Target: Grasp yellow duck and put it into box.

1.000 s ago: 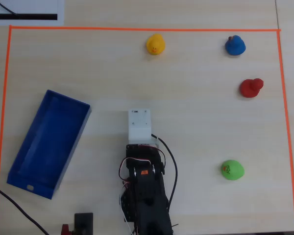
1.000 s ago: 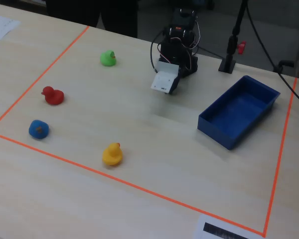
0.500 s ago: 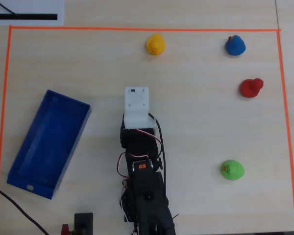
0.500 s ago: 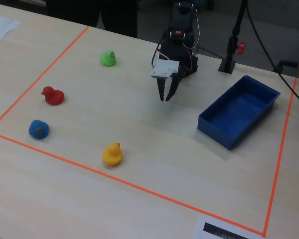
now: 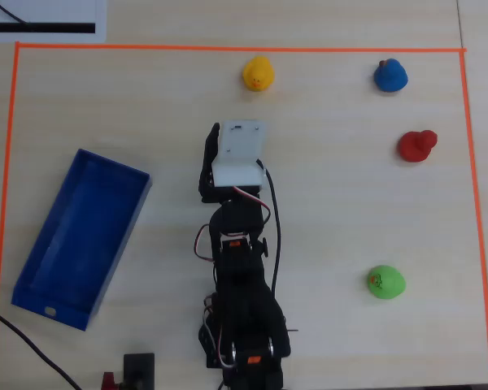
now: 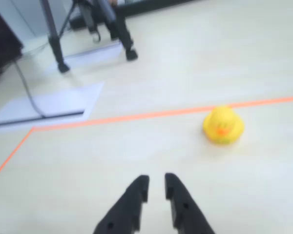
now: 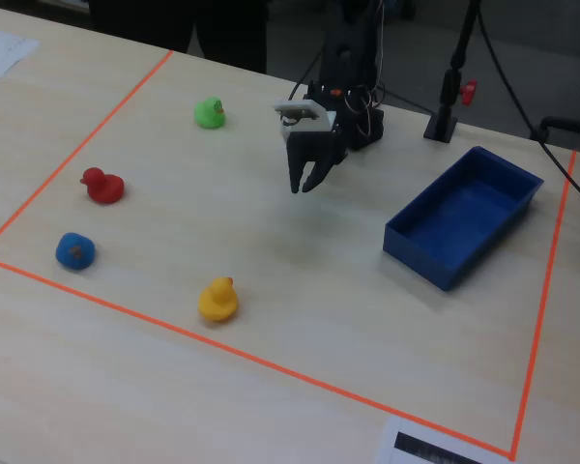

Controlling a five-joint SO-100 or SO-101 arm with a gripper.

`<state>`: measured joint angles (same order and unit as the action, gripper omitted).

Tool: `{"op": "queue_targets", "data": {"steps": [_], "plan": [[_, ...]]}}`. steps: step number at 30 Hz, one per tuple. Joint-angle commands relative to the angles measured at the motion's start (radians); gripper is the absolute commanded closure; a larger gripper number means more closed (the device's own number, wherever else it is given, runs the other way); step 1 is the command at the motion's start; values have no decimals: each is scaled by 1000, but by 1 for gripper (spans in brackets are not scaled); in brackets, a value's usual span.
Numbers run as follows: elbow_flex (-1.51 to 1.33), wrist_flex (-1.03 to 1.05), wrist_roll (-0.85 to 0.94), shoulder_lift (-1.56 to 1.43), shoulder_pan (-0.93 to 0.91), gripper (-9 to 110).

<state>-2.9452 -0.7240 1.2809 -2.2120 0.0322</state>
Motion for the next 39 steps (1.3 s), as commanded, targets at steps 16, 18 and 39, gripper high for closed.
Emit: {"op": "queue_targets", "data": {"steps": [16,18,39], "plan": [[531,-123,41,730,-181,86],[558,-112,41,758,-196,82],[937,-126,41,1086,-187,71]]}}
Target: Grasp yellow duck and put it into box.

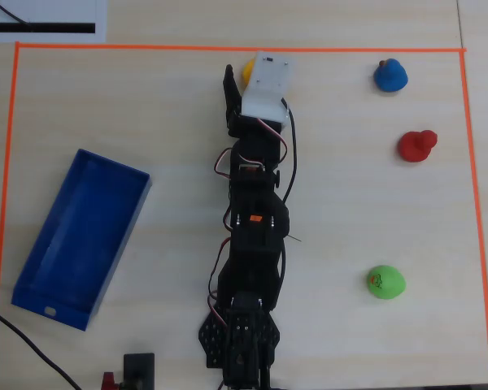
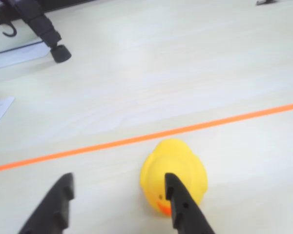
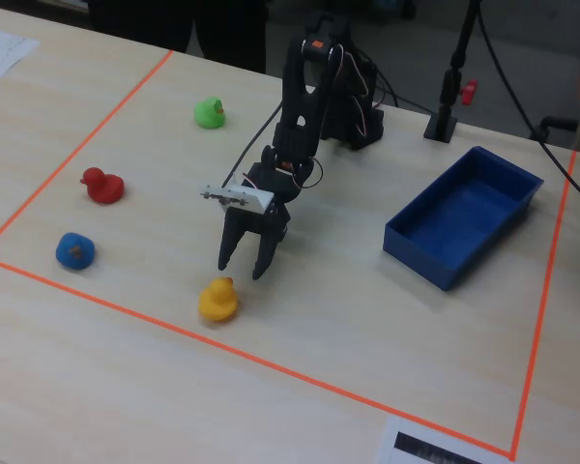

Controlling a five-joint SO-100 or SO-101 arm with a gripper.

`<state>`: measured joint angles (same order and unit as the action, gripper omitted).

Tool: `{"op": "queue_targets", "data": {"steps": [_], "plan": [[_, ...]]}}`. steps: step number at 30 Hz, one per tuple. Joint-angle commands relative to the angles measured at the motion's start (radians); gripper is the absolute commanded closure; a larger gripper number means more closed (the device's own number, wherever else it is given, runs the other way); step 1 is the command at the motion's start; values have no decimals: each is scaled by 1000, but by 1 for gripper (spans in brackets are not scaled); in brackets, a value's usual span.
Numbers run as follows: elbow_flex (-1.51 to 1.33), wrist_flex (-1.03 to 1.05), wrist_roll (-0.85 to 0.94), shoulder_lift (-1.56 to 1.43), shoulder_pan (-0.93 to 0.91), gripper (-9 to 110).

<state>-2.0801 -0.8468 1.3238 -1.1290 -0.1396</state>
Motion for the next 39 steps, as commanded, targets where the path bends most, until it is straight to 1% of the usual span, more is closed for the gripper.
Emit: {"op": "queue_targets", "data": {"steps": [1,12,21,27,29,31,32,33,39], "plan": [[86,-3,-2,12,-20,71],[272,97,9,149,-104,69],[213,49,14,183,-71,69],[241,48,28,215,-67,70],[255,58,51,225,-71,73],[261,81,94,229,-74,81],[261,91,107,229,-78,90],[258,83,86,225,-84,101],[242,97,67,186,-117,101]]}}
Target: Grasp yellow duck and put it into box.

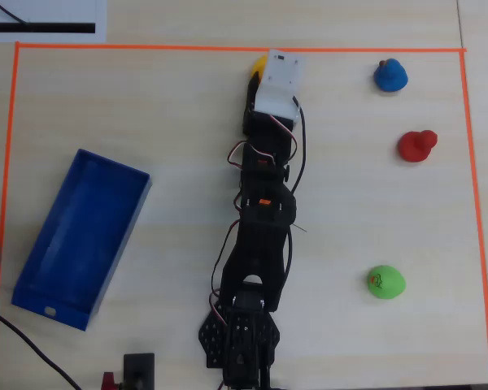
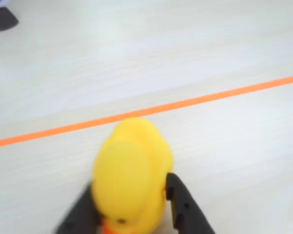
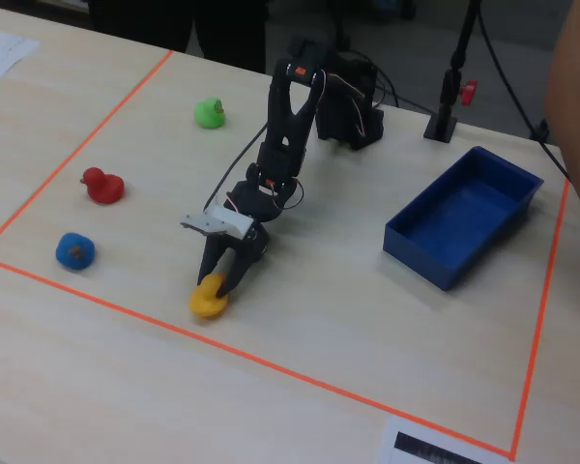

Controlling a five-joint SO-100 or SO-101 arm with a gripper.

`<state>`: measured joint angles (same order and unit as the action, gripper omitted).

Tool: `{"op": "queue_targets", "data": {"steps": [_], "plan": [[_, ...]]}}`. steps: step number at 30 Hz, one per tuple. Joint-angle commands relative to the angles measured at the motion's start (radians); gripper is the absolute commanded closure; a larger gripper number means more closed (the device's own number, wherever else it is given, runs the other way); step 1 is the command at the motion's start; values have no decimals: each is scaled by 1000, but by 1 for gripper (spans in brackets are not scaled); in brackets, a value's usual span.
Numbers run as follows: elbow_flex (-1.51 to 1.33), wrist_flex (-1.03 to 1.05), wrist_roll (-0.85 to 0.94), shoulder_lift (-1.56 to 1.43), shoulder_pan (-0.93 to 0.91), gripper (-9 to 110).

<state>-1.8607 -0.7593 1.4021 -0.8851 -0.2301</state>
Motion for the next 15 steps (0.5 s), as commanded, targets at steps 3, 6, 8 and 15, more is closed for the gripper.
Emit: {"op": "queue_targets", "data": {"steps": [3,6,8,15], "plan": [[6,17,-17,-86,-40,101],[-29,61,-55,-166,-55,101],[-78,143,-100,-279,-66,101],[-506,466,-155,-917,-71,101]]}}
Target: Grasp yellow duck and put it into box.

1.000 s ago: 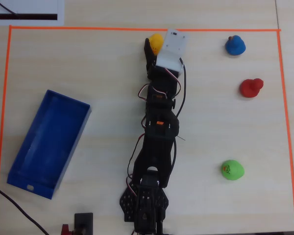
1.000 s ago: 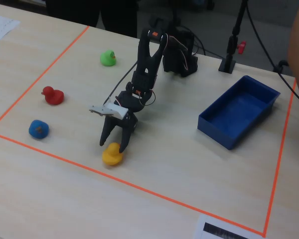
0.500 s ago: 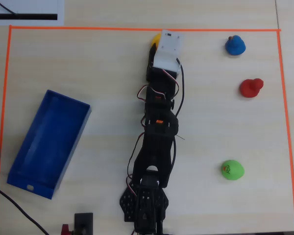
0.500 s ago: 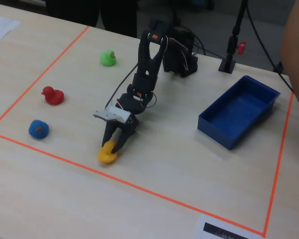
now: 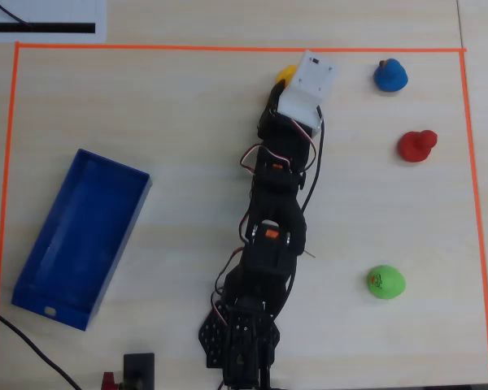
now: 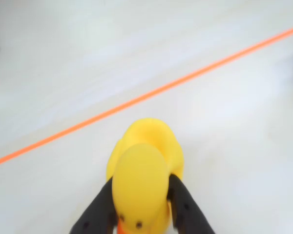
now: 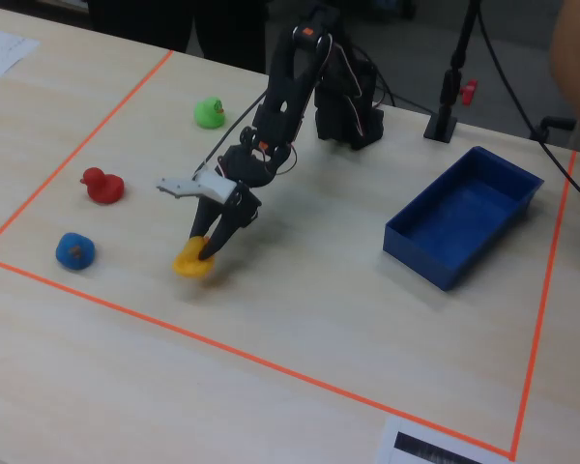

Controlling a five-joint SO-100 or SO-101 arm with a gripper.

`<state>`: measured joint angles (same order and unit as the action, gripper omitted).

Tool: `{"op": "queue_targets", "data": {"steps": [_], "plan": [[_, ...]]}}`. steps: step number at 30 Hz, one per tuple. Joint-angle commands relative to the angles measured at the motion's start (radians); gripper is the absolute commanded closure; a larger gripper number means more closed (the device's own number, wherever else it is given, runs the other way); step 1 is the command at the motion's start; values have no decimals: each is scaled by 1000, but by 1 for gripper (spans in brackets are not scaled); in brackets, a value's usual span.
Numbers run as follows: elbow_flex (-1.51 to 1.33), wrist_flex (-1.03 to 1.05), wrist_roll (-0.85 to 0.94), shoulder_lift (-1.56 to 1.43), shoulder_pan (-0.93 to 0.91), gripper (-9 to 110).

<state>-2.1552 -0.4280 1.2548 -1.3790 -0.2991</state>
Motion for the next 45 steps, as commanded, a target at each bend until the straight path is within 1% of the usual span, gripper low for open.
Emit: {"op": "queue_targets", "data": {"steps": [1,5,8,10,13,16,22,24,27,31,38,41,45], "plan": [[-281,215,-8,-531,2,101],[-555,511,3,-977,41,101],[-603,838,-3,-1244,117,101],[-551,1025,-14,-1315,192,101],[-433,1239,-18,-1322,348,101],[-328,1379,-58,-1322,563,101],[-127,1519,-129,-1243,977,101],[-51,1559,-163,-1158,1069,101],[75,1592,-224,-994,1152,101],[235,1620,-278,-776,1206,101],[410,1545,-321,-479,1236,101],[419,1505,-322,-399,1239,101],[341,1434,-311,-362,1224,101]]}}
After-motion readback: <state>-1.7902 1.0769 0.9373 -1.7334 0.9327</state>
